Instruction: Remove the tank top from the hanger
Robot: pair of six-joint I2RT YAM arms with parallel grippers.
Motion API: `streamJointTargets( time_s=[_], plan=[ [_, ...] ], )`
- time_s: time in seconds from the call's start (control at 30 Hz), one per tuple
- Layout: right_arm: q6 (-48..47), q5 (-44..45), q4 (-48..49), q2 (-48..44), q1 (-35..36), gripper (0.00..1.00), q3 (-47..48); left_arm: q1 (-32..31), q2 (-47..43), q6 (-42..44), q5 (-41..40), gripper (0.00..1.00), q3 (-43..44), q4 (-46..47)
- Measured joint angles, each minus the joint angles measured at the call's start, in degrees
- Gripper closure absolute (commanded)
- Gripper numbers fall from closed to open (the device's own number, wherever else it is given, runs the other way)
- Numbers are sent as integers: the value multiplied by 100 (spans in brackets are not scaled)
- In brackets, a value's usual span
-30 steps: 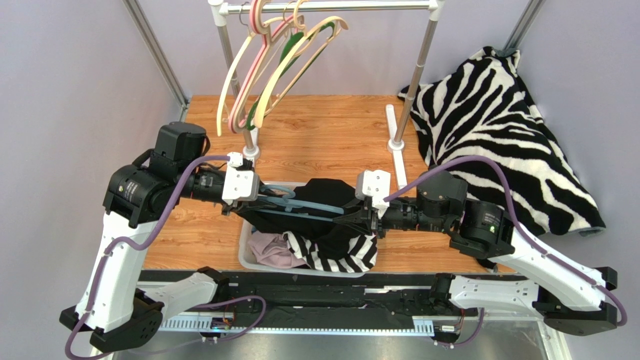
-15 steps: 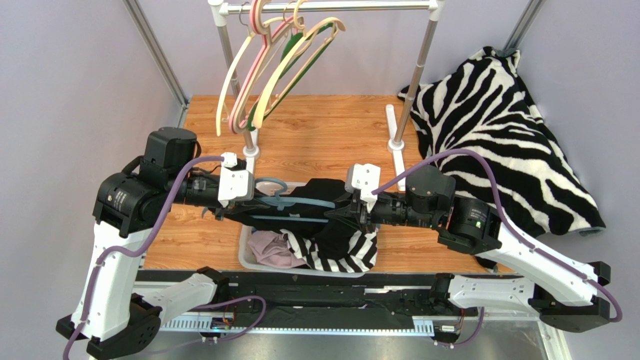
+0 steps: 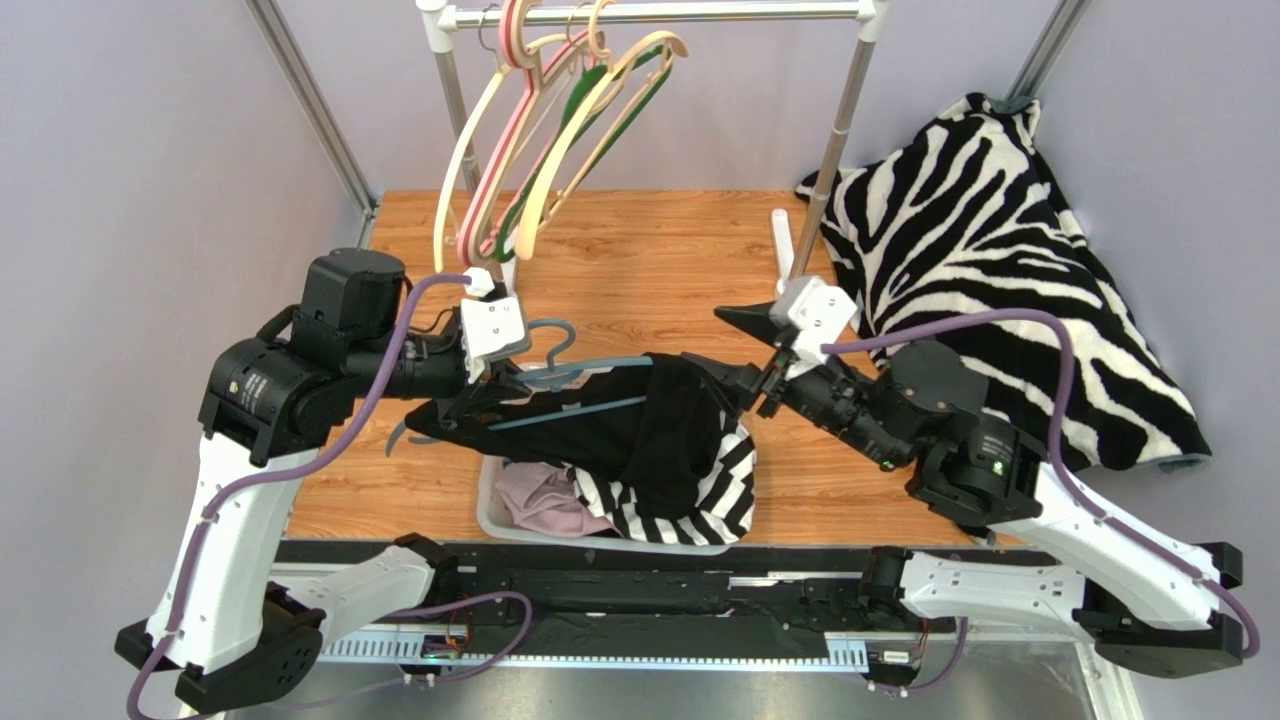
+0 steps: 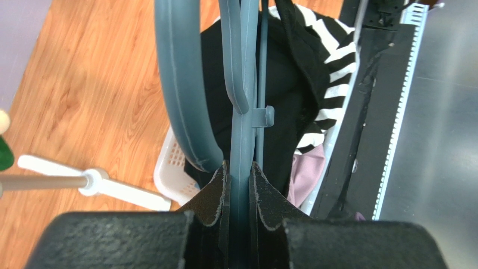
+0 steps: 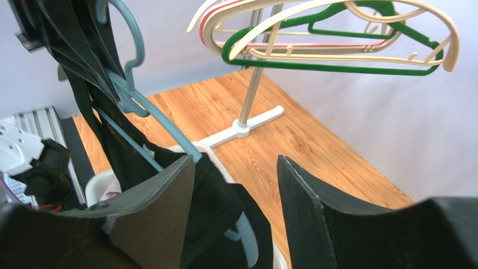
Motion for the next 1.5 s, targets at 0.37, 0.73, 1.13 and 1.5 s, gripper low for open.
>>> streamJointTargets(
  time_s=[0.37, 0.73, 1.13, 1.5],
  plan=[
    [1172, 107, 129, -575, 0, 46, -1054, 0, 7, -186, -439, 100, -22, 22],
    [2057, 57, 619, -258, 0, 48, -1873, 2, -2, -186, -367, 100, -22, 20],
    [2258, 66, 1486, 284, 0, 90, -1864, 74, -127, -186, -136, 100, -22, 15],
    [2194, 264, 1394, 221, 0, 100, -1720, 116, -214, -186, -74, 100, -109, 17]
  ],
)
